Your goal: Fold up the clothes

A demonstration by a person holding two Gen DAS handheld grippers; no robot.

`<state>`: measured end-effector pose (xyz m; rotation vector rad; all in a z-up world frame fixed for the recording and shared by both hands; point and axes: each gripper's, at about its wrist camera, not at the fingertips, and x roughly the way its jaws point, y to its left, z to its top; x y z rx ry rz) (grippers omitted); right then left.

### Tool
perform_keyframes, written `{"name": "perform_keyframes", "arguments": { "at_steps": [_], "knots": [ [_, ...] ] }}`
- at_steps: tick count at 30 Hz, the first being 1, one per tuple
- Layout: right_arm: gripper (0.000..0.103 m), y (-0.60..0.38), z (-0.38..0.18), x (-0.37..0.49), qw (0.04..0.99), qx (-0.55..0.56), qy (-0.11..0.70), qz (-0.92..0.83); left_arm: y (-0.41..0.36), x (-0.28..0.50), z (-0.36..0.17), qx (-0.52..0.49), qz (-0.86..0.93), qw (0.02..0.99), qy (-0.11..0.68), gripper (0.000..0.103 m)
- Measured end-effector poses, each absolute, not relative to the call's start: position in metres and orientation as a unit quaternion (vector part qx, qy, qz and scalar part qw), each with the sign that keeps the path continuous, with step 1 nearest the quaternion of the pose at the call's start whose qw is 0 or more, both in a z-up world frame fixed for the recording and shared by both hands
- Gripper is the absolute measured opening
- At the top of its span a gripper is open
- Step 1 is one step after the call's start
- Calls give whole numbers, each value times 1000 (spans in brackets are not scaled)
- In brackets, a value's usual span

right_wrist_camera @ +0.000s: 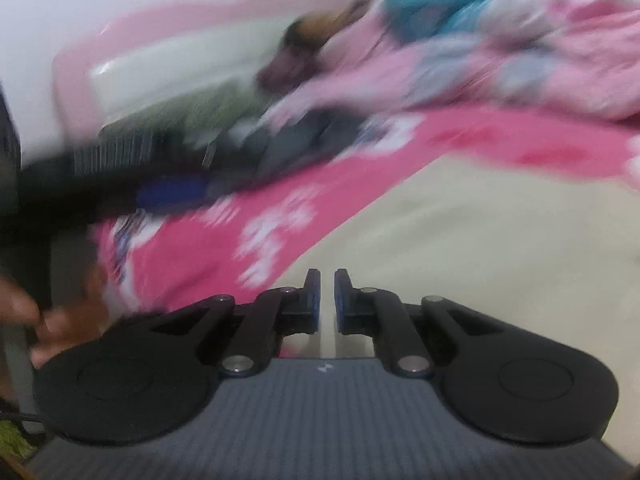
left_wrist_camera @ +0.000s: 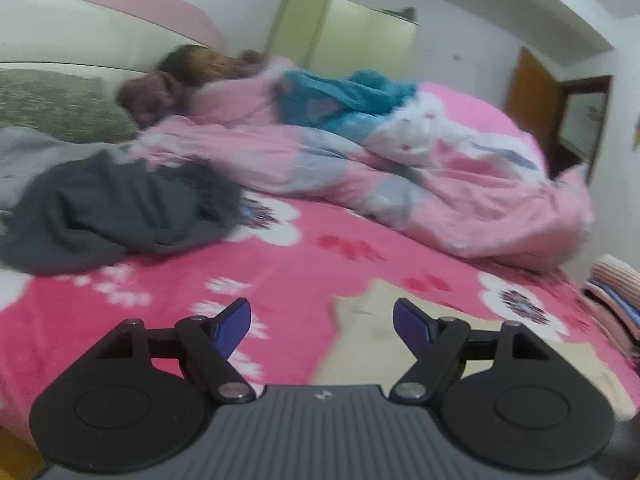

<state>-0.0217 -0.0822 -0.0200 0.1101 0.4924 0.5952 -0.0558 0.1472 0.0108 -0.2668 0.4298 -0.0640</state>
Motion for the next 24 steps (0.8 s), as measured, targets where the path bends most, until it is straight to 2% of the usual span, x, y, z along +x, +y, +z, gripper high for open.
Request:
{"name": "perform_keyframes", "arguments": {
  "at_steps": [4, 7, 11, 15, 19, 21, 24],
  "knots": [
    [9, -126, -14, -33, 951, 46, 219, 212, 108, -46, -8, -100, -88, 958, 252, 80],
    [8, -141, -20, -40, 957, 34, 221, 184, 89, -35, -40, -81, -80, 940, 321, 80],
    [9, -162, -27, -48, 964, 18, 224, 146, 71, -39, -52, -25, -65, 947, 313, 88],
    [9, -183, -34, -57, 968, 2, 225, 107, 70, -32, -53, -28, -65, 945, 320, 94],
    [9, -190, -41, -63, 969, -7, 227, 101, 73, -37, -51, -33, -60, 946, 315, 93],
    [9, -185, -45, -65, 967, -7, 227, 115, 72, -38, -43, -28, -50, 947, 317, 85],
    [11, -179, -50, -67, 964, -7, 227, 137, 72, -48, -27, -7, -44, 958, 284, 82]
  ]
}}
